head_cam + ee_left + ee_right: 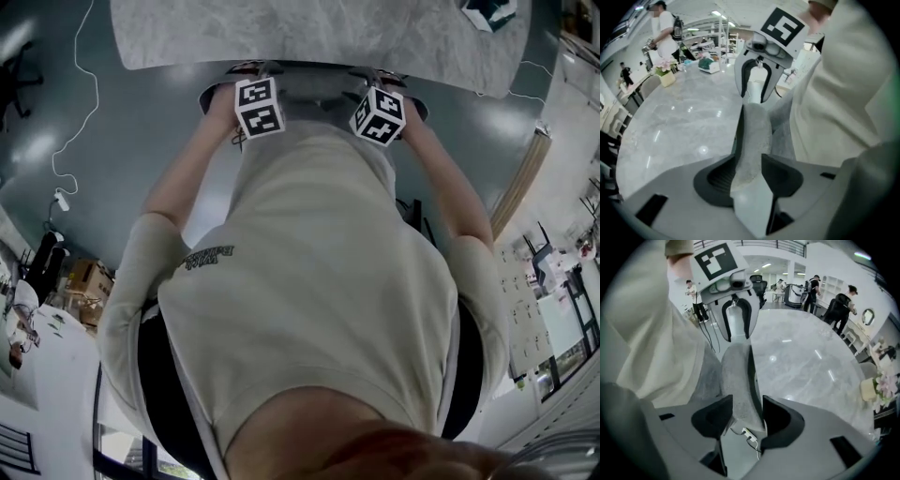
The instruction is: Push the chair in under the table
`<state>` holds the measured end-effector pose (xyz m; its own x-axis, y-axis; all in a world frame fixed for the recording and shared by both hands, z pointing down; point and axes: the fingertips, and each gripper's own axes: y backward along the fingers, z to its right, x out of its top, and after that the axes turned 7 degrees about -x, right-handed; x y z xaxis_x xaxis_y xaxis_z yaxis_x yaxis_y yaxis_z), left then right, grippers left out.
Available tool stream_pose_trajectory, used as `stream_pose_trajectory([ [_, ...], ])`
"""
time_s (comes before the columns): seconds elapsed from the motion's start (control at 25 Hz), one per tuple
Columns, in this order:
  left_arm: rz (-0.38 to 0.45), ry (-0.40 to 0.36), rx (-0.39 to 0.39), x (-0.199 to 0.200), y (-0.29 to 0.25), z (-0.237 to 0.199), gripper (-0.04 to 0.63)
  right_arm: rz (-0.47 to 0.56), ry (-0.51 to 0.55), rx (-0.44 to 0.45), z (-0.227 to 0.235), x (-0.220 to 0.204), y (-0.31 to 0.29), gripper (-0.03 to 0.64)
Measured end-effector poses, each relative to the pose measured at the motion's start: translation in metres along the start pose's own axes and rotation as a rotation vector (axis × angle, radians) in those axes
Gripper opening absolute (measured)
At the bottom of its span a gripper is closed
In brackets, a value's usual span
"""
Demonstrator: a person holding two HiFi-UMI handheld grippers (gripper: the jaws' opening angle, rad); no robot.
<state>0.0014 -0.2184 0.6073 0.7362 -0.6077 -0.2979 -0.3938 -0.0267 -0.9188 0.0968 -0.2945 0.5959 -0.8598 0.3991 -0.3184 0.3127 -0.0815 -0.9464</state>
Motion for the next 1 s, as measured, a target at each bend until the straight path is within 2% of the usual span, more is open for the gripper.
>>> stream_pose_trajectory([
  [0.12,0.105,0.093,0.05,0.023,0.026,-0.014,0.17,0.081,-0.063,-0.055,0.03,0.02,0.027,0.201],
  [0.28,0.246,0.185,0.181,0.055,0.07,-0.04,0.168,0.176,-0.121,-0.178,0.081,0.043,0.062,0.152],
  [0.36,0.33,0.224,0.243,0.077,0.095,-0.05,0.146,0.215,-0.192,-0.238,0.107,0.046,0.082,0.11],
  [0.6,0.609,0.311,0.489,0.132,0.183,-0.084,0.11,0.392,-0.428,-0.382,0.172,0.056,0.142,0.092],
  [0.8,0.814,0.297,0.65,0.157,0.268,-0.088,0.097,0.557,-0.528,-0.477,0.202,0.076,0.2,0.06],
  [0.88,0.859,0.276,0.703,0.164,0.296,-0.084,0.083,0.629,-0.543,-0.507,0.208,0.085,0.23,0.054],
  [1.0,0.912,0.259,0.739,0.17,0.324,-0.078,0.077,0.711,-0.537,-0.563,0.211,0.099,0.272,0.052],
])
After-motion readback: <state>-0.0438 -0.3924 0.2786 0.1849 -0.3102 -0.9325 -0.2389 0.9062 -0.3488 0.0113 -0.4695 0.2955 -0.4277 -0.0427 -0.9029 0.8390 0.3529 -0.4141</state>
